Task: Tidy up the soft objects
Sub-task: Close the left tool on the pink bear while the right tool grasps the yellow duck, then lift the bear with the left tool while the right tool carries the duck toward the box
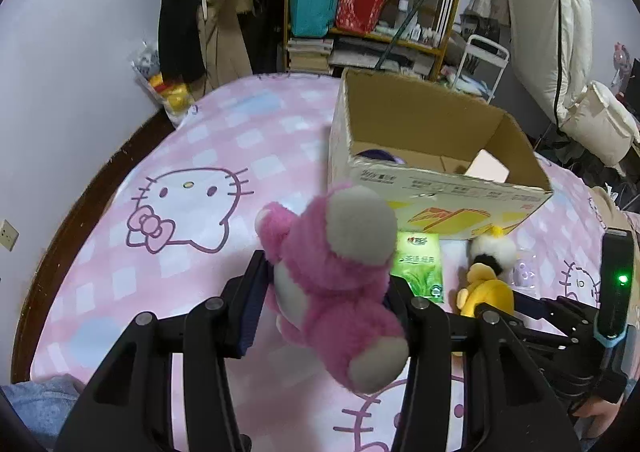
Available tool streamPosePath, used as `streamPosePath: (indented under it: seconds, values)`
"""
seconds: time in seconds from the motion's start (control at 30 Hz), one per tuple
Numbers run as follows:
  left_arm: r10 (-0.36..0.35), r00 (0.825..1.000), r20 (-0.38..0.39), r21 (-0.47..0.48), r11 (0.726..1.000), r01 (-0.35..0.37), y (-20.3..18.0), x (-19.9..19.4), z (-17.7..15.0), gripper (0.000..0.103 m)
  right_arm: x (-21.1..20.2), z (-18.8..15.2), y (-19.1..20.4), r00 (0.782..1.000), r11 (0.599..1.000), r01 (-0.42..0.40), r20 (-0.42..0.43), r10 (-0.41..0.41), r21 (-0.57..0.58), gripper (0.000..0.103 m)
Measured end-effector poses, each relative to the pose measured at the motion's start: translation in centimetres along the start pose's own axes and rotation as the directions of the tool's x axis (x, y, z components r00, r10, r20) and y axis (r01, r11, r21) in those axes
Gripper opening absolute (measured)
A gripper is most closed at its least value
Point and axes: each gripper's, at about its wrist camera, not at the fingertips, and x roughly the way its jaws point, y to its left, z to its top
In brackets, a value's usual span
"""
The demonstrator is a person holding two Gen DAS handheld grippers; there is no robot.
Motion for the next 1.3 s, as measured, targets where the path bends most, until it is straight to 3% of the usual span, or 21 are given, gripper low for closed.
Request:
streamPosePath:
  seconds: [0.1, 0.17, 0.5, 0.67, 0.8, 1.0, 1.17, 1.3]
  values:
    - [0.034, 0.999, 0.024, 0.007, 0.999, -0.034, -0.4, -1.1, -0.4, 0.047, -0.9, 0.0, 0.6, 0.997, 0.998, 0.053, 0.051, -0.051, -0.044, 0.049]
    - [0.055, 0.998, 0.044, 0.02, 0.998, -0.056, -0.8, -1.7, -0.7, 0.047, -1.1, -0.2, 1.1, 0.993, 0.994, 0.089, 0.078, -0.084, -0.062, 0.043]
    - [0.046, 0.988, 0.146, 0.007, 0.999, -0.048, -1.0, -4.0, -1.0, 0.047, -2.3, 0.3, -0.9, 0.993, 0.999, 0.045, 0.113, -0.047, 0.016, 0.031]
    - [0.038, 0.98, 0.198, 0.03, 0.999, -0.045, -1.7, -5.2, -1.3, 0.048, -4.2, 0.3, -1.2, 0.977, 0.998, 0.062, 0.201, -0.066, 0.027, 0.031]
    - [0.028, 0.967, 0.252, 0.039, 0.998, -0.039, -2.2, -6.3, -1.4, 0.048, -6.0, 0.3, -1.1, 0.943, 0.994, 0.104, 0.316, -0.106, 0.023, 0.031]
    - [0.021, 0.951, 0.308, 0.052, 0.998, -0.039, -2.6, -7.4, -1.7, 0.048, -8.8, 0.3, -1.4, 0.884, 0.995, 0.092, 0.458, -0.097, 0.032, 0.031]
    - [0.018, 0.941, 0.337, 0.052, 0.998, -0.038, -2.7, -7.9, -1.6, 0.048, -10.7, 0.4, -1.2, 0.837, 0.996, 0.086, 0.541, -0.082, 0.018, 0.031]
    - [0.021, 0.932, 0.362, 0.063, 0.997, -0.047, -3.1, -8.3, -1.4, 0.048, -11.6, 0.6, -1.2, 0.817, 0.997, 0.075, 0.572, -0.072, 0.019, 0.031]
